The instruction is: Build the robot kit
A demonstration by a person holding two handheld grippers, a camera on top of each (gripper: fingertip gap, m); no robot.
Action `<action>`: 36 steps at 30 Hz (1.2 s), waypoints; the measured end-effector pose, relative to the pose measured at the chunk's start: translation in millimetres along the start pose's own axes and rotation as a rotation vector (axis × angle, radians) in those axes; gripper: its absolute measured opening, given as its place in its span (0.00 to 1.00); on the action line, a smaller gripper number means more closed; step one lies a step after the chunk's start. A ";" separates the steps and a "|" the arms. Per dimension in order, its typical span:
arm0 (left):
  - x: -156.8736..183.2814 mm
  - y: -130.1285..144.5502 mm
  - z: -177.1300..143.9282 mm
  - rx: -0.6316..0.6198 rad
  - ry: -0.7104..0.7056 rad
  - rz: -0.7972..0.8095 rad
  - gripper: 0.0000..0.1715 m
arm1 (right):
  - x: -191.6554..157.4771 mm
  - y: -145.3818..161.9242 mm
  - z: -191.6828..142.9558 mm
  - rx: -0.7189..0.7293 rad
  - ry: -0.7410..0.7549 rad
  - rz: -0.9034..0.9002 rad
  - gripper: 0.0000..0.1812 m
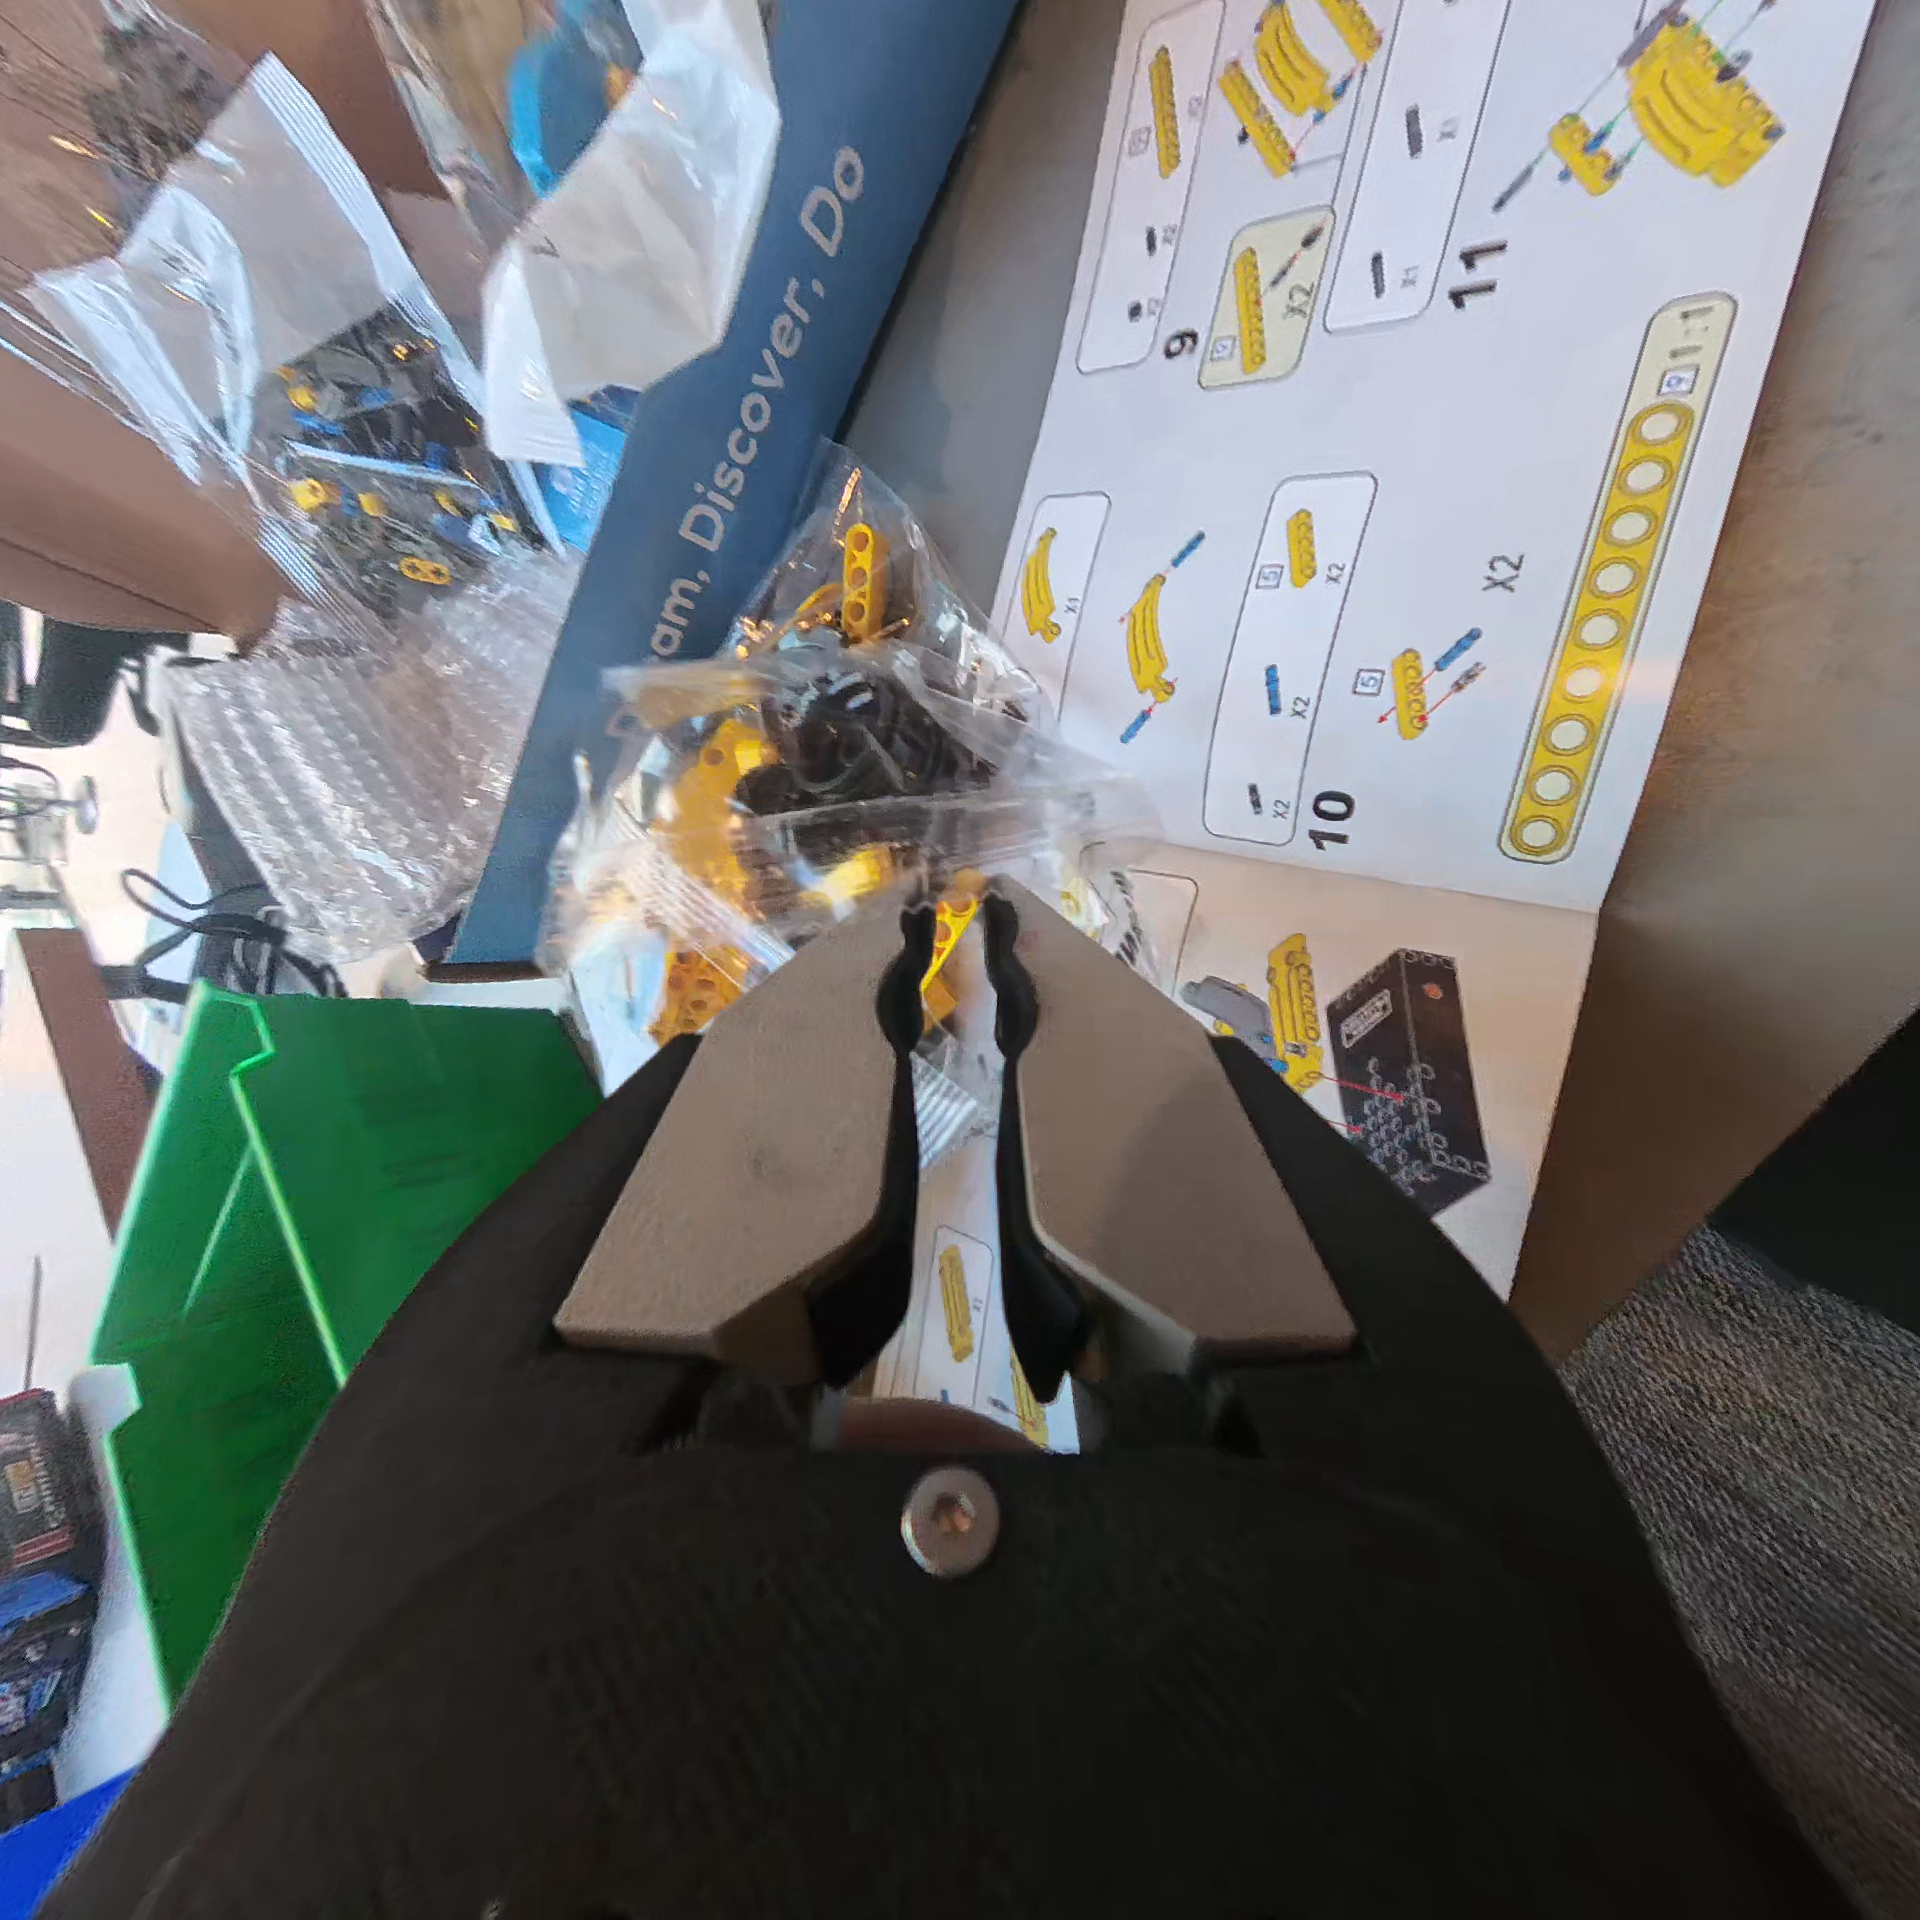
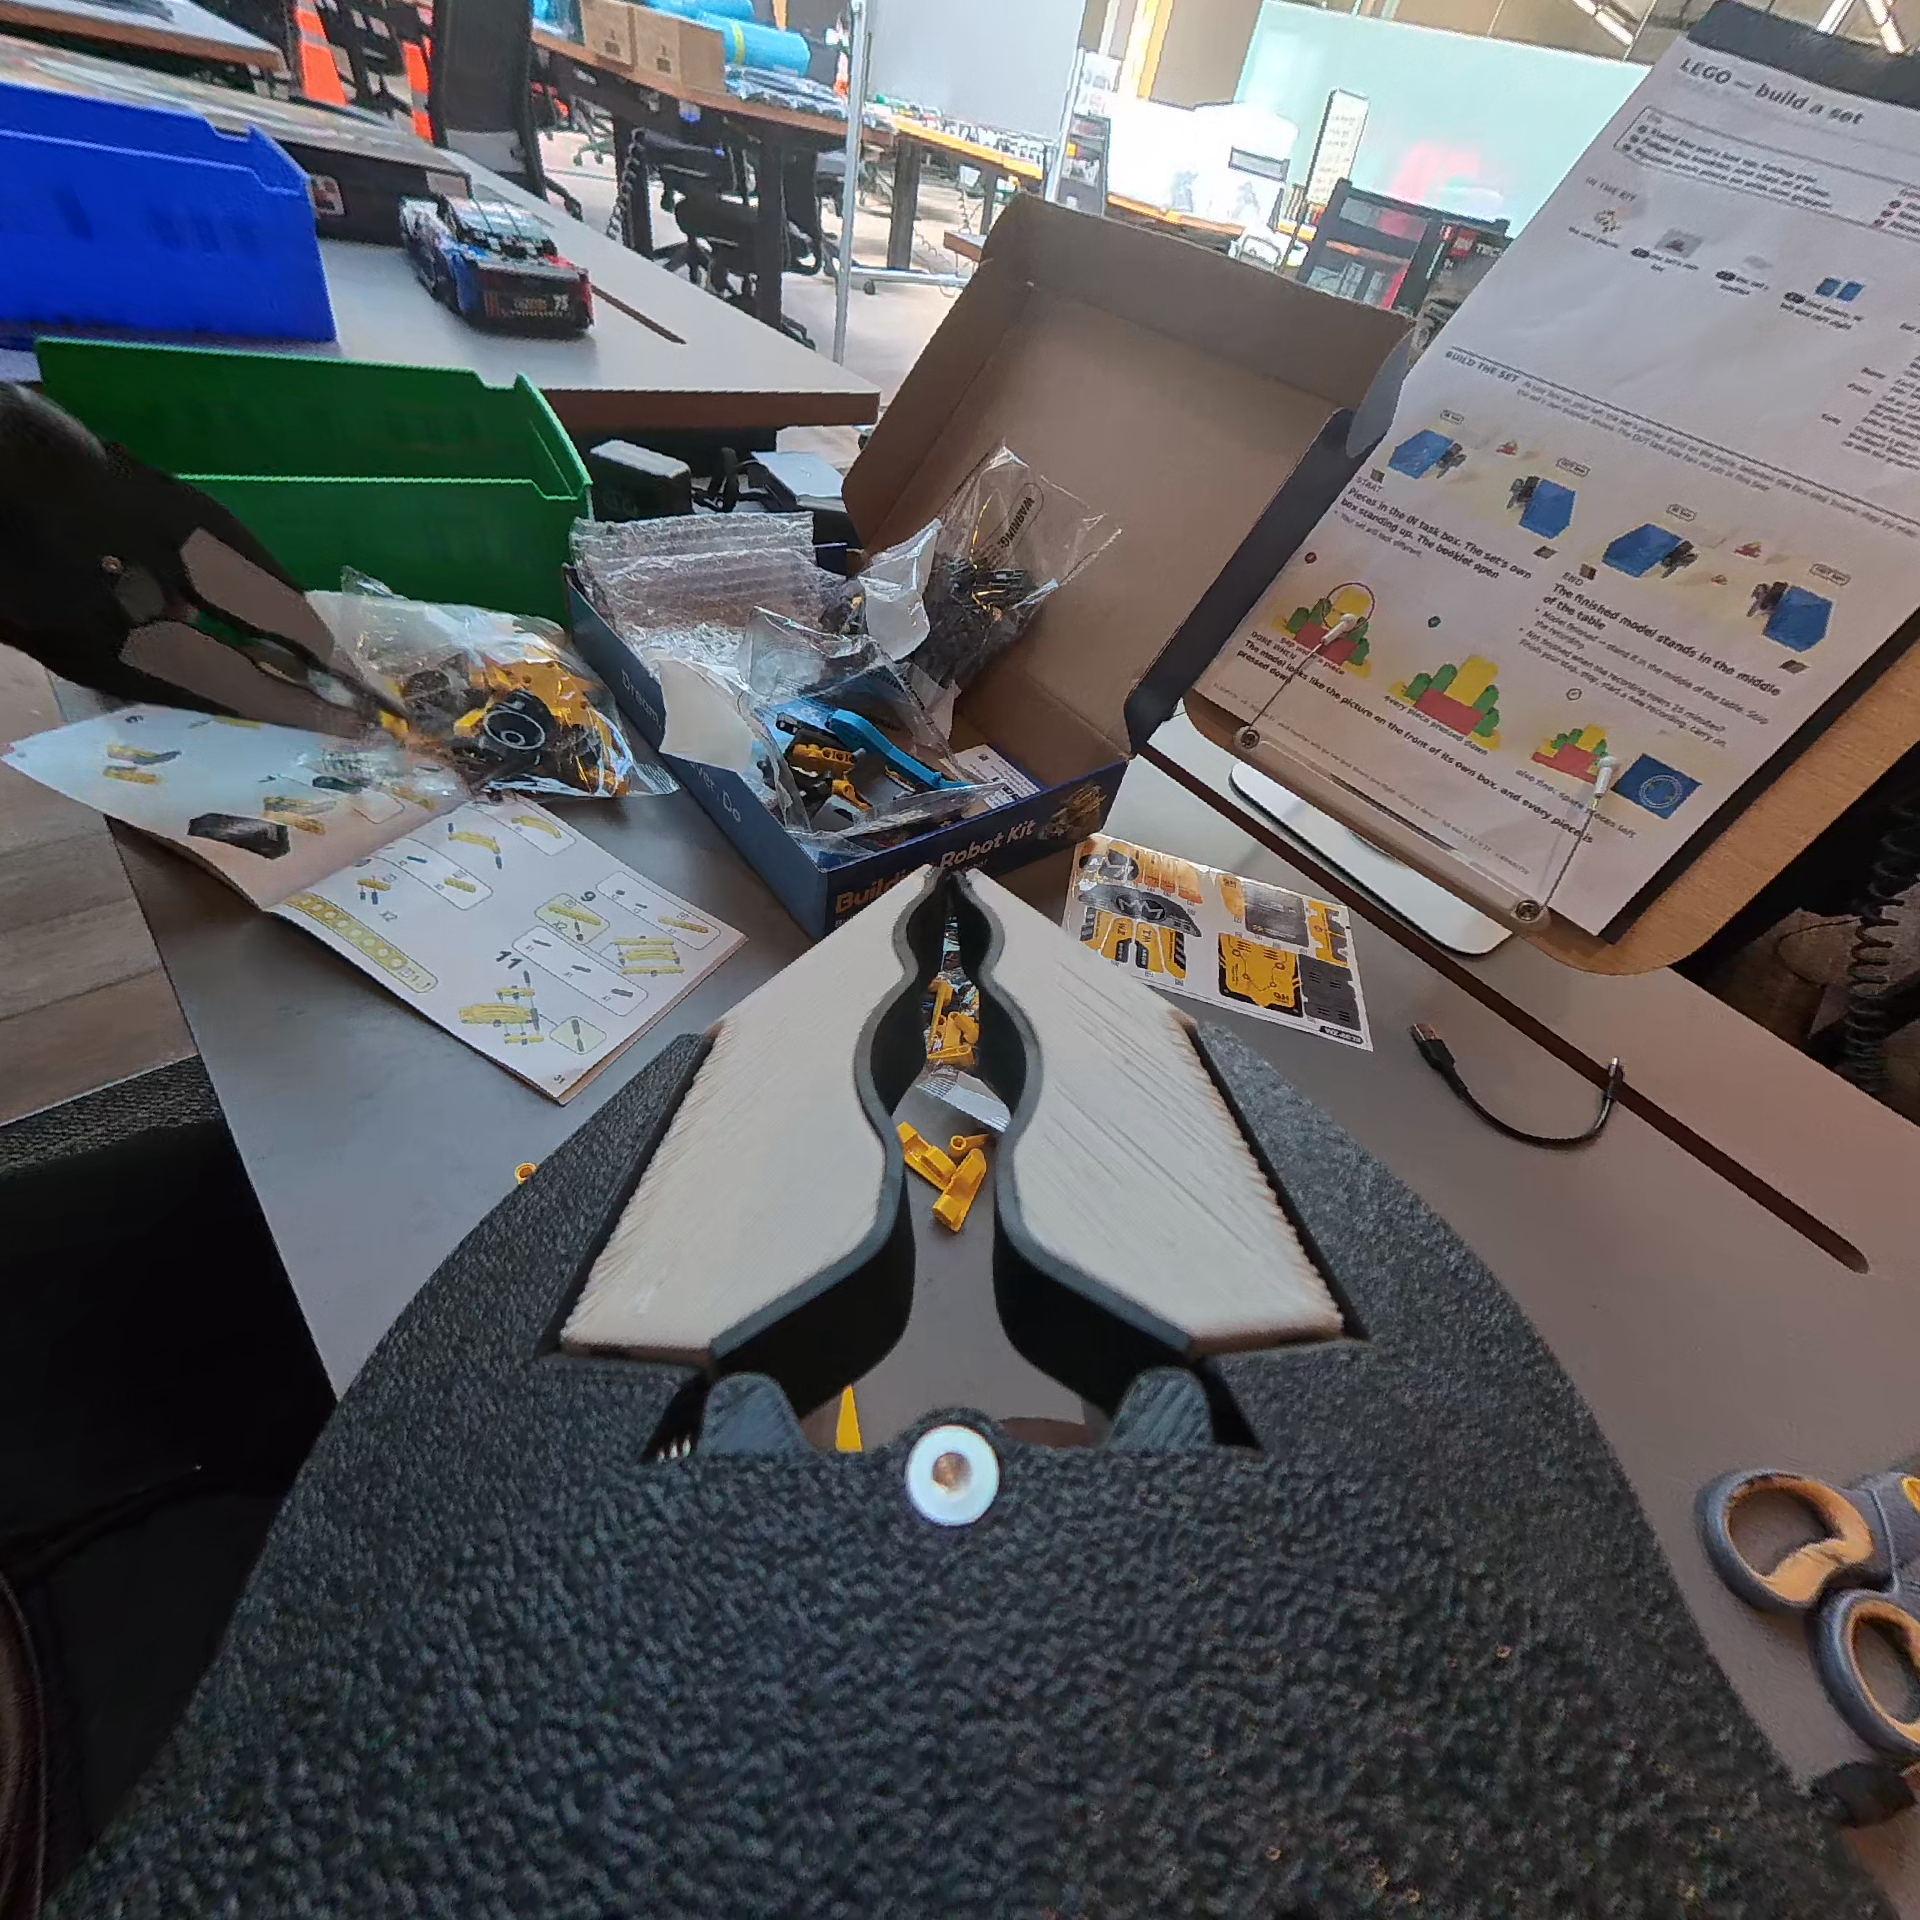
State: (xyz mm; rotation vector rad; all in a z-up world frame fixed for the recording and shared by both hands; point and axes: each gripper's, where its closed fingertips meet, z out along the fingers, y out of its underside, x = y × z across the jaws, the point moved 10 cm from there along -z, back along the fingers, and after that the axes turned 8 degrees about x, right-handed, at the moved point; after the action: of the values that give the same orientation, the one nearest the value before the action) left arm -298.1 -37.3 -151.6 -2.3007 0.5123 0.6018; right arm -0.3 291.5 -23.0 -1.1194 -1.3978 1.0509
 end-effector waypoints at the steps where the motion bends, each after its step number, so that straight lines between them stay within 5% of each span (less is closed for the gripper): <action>1: -1.8 -2.6 -3.2 0.028 -0.018 0.004 0.03 | 0.0 0.0 0.0 0.000 0.000 0.000 0.00; 11: -12.3 -18.2 -38.2 0.303 -0.018 -0.106 0.02 | -1.2 -0.7 0.0 0.003 -0.004 0.003 0.00; 25: -32.0 -18.8 -54.8 0.431 0.040 -0.412 0.02 | -1.0 -0.4 0.1 0.002 -0.003 0.003 0.00; 36: -53.8 -8.0 -60.2 0.459 -0.063 -0.651 0.02 | -2.3 0.6 1.5 -0.001 -0.007 0.007 0.00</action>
State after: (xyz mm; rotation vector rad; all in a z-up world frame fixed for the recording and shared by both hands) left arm -321.3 -64.2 -78.6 -1.8448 -0.1338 0.2011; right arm -1.6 289.3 -24.2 -1.1226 -1.4005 1.0599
